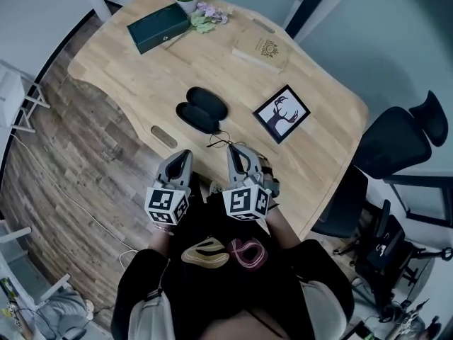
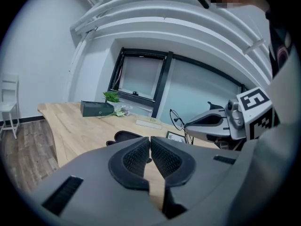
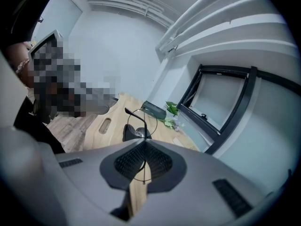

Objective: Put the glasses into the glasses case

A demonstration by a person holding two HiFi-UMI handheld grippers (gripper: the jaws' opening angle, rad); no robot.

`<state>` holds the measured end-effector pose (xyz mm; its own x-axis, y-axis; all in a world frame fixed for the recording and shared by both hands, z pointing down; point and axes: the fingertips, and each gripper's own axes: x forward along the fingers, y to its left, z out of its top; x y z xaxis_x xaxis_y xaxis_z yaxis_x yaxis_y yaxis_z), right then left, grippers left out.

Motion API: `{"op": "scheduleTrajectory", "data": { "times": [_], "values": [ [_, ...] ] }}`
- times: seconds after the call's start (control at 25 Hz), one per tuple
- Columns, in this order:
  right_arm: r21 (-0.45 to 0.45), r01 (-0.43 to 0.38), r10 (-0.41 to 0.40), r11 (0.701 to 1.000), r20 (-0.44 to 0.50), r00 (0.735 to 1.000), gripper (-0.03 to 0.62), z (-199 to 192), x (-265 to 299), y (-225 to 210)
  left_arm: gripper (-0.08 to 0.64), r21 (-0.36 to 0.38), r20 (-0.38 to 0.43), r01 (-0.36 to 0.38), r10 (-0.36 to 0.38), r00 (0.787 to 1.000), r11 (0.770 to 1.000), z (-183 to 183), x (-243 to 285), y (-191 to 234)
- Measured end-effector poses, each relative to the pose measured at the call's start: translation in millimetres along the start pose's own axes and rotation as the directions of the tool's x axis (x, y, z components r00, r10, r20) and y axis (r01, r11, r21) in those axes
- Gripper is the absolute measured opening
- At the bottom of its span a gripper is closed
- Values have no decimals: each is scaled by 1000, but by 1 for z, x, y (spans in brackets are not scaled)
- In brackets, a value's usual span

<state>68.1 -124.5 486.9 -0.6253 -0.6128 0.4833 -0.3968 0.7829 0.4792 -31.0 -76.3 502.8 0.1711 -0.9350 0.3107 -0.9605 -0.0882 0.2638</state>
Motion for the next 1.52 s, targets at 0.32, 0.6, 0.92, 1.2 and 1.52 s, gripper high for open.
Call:
{"op": "scheduleTrajectory", "data": {
  "times": [0.32, 0.6, 0.92, 1.2, 1.52],
  "values": [
    [34, 71, -69, 997, -68, 995, 12, 19, 38, -12, 25, 19, -25, 83, -83, 996, 996, 24, 27, 42],
    [12, 109, -106, 994, -138, 985, 12, 39, 70, -12, 25, 19, -23, 126, -126, 992, 992, 44, 44, 91],
    [-23, 147, -148, 989, -216, 965, 12, 51, 102, -17, 25, 20, -39, 195, -195, 980, 981, 57, 68, 130],
    [-95, 116, -138, 989, -270, 953, 12, 48, 134, -12, 25, 31, -63, 241, -239, 969, 970, 64, 80, 156],
    [-137, 68, -110, 988, -331, 937, 12, 37, 166, -6, 25, 36, -56, 216, -214, 975, 976, 76, 82, 192]
  ]
}}
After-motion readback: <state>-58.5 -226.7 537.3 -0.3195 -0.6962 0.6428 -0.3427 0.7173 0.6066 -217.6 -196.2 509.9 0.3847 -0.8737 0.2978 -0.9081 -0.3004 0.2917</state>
